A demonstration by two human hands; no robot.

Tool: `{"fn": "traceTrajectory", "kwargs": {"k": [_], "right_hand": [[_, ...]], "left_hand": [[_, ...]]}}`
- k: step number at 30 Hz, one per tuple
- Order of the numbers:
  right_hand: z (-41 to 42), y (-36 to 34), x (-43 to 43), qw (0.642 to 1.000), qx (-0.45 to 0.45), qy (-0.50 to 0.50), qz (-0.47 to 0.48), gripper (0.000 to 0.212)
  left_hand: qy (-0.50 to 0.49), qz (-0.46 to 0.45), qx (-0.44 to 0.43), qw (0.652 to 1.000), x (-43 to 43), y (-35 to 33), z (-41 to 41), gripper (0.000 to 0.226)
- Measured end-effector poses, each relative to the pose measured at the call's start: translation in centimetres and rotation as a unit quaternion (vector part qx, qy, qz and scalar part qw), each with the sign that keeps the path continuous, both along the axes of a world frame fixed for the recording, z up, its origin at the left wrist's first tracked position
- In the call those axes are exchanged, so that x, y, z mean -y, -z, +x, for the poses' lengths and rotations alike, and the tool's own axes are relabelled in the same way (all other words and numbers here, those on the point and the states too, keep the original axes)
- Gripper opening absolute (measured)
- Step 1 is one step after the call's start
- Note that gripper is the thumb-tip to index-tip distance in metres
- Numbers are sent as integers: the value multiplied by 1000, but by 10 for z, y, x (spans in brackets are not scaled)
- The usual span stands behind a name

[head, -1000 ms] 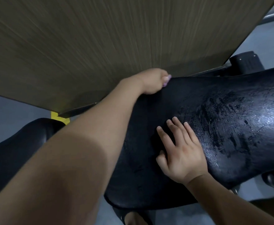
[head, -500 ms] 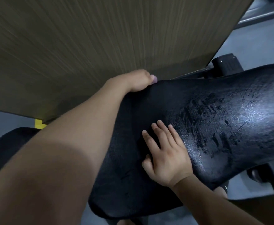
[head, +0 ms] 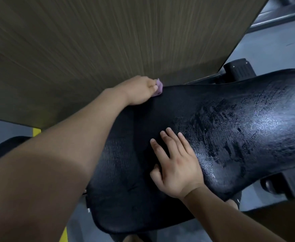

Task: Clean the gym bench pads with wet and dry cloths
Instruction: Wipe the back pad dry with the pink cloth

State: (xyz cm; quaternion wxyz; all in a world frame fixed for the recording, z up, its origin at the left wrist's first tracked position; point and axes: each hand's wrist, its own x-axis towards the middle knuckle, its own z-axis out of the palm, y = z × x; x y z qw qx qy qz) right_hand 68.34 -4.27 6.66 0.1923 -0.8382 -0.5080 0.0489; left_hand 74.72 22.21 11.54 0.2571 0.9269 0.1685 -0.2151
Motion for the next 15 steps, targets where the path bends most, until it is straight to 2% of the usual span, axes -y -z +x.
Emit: {"fn": "traceTrajectory", "kwargs": {"k": [3,6,8,12,14,15], "right_hand": [[0,0,0,1000,5,1,-4,71],[-1,-1,0,1000,4,1,-4,70],[0,-1,-1,1000,1,1,-4,70],[1,-1,0,1000,-1,-2,-5,70],[1,-2,0,1000,-1,-3,-7,70],[1,-2,0,1000,-1,-4,-9,70]], "left_hand": [[19,-21,38,999,25,-2,25,25],[88,-53,76,992,63,1,46,38],[98,-45,86,990,56,3,40,38],[16,50,55,997,10,12,0,20],[-13,48,42,998,3,16,-13,18],[-20,28,62,997,5,19,-15,15]]}}
